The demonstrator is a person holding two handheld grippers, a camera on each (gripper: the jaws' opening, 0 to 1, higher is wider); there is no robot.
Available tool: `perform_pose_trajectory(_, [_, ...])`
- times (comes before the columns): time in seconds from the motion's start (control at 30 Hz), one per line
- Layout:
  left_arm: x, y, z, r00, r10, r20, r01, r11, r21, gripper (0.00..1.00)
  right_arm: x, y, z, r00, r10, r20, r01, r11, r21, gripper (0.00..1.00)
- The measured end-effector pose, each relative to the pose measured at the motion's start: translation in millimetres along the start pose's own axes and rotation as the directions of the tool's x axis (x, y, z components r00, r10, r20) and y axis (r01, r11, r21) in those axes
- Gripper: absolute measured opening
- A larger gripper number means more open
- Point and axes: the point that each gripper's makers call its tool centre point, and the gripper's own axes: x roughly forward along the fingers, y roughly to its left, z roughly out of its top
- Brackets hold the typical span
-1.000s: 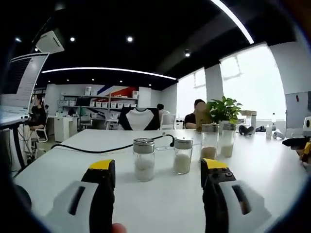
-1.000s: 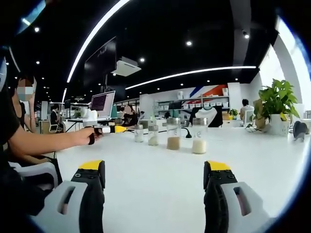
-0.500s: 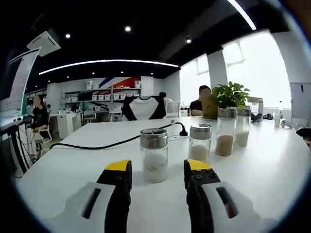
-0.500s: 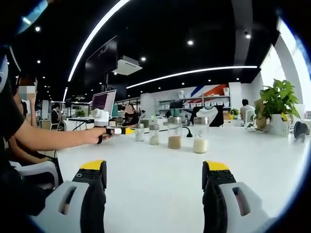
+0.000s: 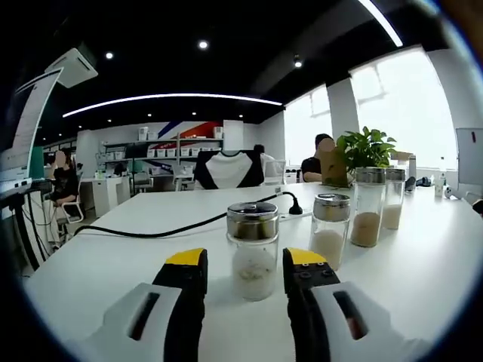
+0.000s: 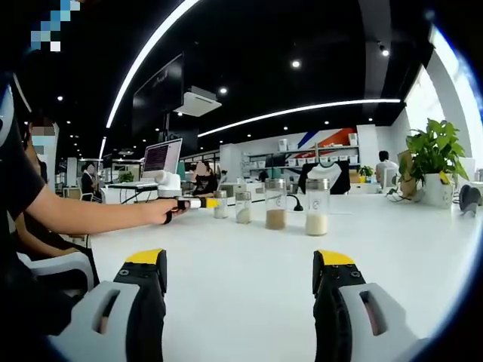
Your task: Rotate the seasoning bottle until the label or dispensing opening points toward the visible target arrow and the bottle remains upright within the marked orientation range
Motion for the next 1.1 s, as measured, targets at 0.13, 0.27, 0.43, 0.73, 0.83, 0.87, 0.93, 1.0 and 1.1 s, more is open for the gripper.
perform_pose_trajectory(0.13, [2, -3.3, -1.8, 1.0, 0.007, -0.008, -0.007, 1.0, 0.002, 0.38, 0, 0, 0.6, 1.0, 0.001, 0.001, -0.001, 1.0, -0.001, 0.8])
perform_pose_trajectory(0.27, [1, -3.5, -0.4, 1.0, 0.021, 0.018, -0.022, 0.999, 0.03, 0.3, 0, -1, -1.2, 1.0, 0.001, 0.0, -0.001, 1.0, 0.004, 0.8])
perform_pose_trajectory(0.43, [-2, -2.7, 4.8, 0.998, 0.034, 0.056, -0.033, 0.999, -0.014, 0.28, -1, -3, -2.5, 1.0, 0.001, 0.002, -0.001, 1.0, 0.014, 0.8])
perform_pose_trajectory(0.73, [-5, 2.5, 13.3, 0.994, 0.047, 0.102, -0.045, 0.999, -0.021, 0.17, -1, -2, -2.8, 1.0, 0.009, 0.01, -0.009, 1.0, 0.027, 0.78])
perform_pose_trajectory(0.83, [-1, -1.0, 10.6, 0.996, 0.028, 0.084, -0.024, 0.998, -0.054, 0.28, -2, -2, -2.4, 1.0, 0.009, 0.011, -0.009, 1.0, 0.023, 0.78])
perform_pose_trajectory(0.87, [1, -4.1, 6.3, 0.998, 0.02, 0.059, -0.017, 0.999, -0.041, 0.31, -2, -2, -2.1, 1.0, 0.008, 0.011, -0.009, 1.0, 0.022, 0.78])
perform_pose_trajectory(0.93, [4, -3.6, 5.9, 0.998, 0.02, 0.057, -0.017, 0.999, -0.048, 0.37, -2, -2, -2.2, 1.0, 0.007, 0.013, -0.008, 1.0, 0.029, 0.78])
perform_pose_trajectory(1.0, [8, -1.7, 5.2, 0.998, 0.025, 0.049, -0.022, 0.998, -0.051, 0.39, -1, -2, -2.8, 1.0, 0.009, 0.011, -0.01, 1.0, 0.029, 0.77])
perform_pose_trajectory(1.1, [17, 1.1, 2.2, 0.999, 0.023, 0.027, -0.022, 0.998, -0.051, 0.43, -2, -1, -2.9, 1.0, 0.011, 0.006, -0.011, 1.0, 0.02, 0.77])
